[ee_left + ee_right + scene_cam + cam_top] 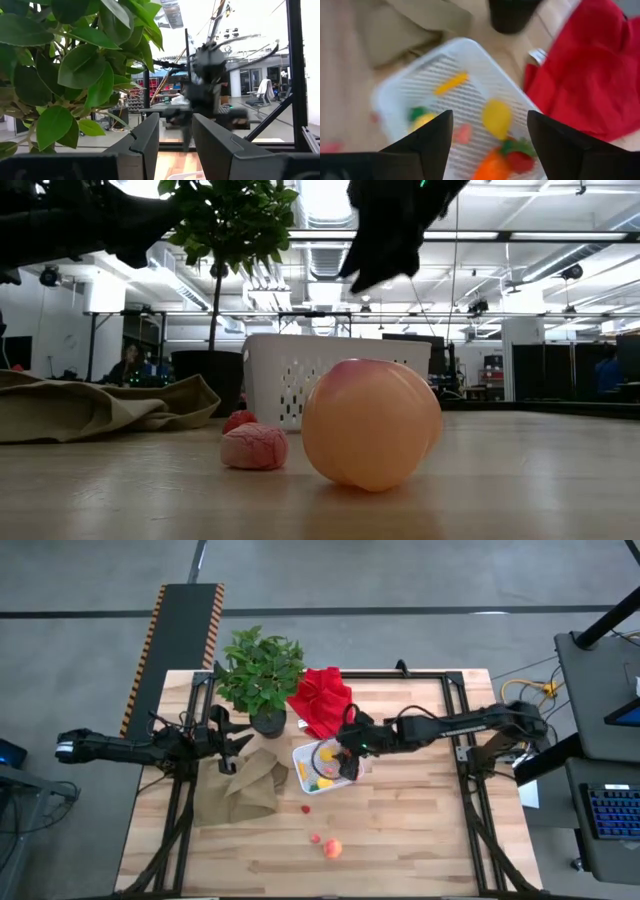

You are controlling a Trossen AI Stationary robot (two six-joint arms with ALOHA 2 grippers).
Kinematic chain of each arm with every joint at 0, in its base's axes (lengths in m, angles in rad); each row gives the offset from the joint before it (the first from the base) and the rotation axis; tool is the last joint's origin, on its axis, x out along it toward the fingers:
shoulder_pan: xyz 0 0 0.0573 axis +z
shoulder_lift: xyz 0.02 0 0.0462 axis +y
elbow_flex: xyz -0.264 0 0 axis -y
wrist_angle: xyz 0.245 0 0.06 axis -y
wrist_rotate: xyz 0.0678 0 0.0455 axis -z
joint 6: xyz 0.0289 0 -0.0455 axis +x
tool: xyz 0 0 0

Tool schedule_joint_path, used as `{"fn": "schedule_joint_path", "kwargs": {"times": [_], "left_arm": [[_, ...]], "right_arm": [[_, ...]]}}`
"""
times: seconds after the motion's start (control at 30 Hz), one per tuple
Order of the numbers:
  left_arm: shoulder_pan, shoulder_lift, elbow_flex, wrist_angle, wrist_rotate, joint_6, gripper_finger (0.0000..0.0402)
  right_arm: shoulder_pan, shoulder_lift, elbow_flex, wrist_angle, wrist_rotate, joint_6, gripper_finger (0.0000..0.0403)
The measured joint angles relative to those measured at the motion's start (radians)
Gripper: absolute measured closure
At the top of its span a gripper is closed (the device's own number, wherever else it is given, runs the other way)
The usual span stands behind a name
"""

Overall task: Pick and placing Produce into tupperware
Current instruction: Put the orange peach into the bin

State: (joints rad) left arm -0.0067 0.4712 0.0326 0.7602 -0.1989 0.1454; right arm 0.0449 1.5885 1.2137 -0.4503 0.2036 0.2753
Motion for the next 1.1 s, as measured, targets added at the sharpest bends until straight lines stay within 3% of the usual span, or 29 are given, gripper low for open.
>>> {"fn": "schedule_joint_path", "kwargs": {"times": [0.1,0.27,0.33,0.43,0.57,0.7,0.87,1.03,1.1], "left_arm": [[0.0,0.006,0.0,-0.001,0.0,0.0,0.0297],[0.0,0.008,0.0,0.0,0.0,-0.007,0.0297],[0.0,0.006,0.0,-0.001,0.0,-0.008,0.0297],[0.0,0.012,0.0,-0.002,0.0,-0.008,0.0297],[0.0,0.027,0.0,-0.007,0.0,-0.008,0.0297],[0.0,0.036,0.0,-0.006,-0.001,-0.001,0.0297],[0.0,0.036,0.01,-0.002,-0.001,0.04,0.0297],[0.0,0.035,0.011,-0.003,-0.001,0.054,0.0297],[0.0,0.035,0.011,-0.004,-0.001,0.056,0.0297]], "right_arm": [[0.058,-0.054,-0.006,0.012,0.033,-0.019,0.0157],[0.276,-0.204,-0.05,0.086,0.268,-0.249,0.0171],[0.363,-0.273,-0.085,0.128,0.307,-0.298,0.0178],[0.43,-0.377,-0.176,0.242,0.275,-0.282,0.0187],[0.448,-0.47,-0.312,0.274,0.166,-0.124,0.0198],[0.453,-0.463,-0.407,0.277,0.222,-0.029,0.0206],[0.466,-0.416,-0.416,0.284,0.264,-0.034,0.0215],[0.465,-0.355,-0.377,0.276,0.241,-0.015,0.0216],[0.466,-0.318,-0.339,0.275,0.18,0.01,0.0204]]}}
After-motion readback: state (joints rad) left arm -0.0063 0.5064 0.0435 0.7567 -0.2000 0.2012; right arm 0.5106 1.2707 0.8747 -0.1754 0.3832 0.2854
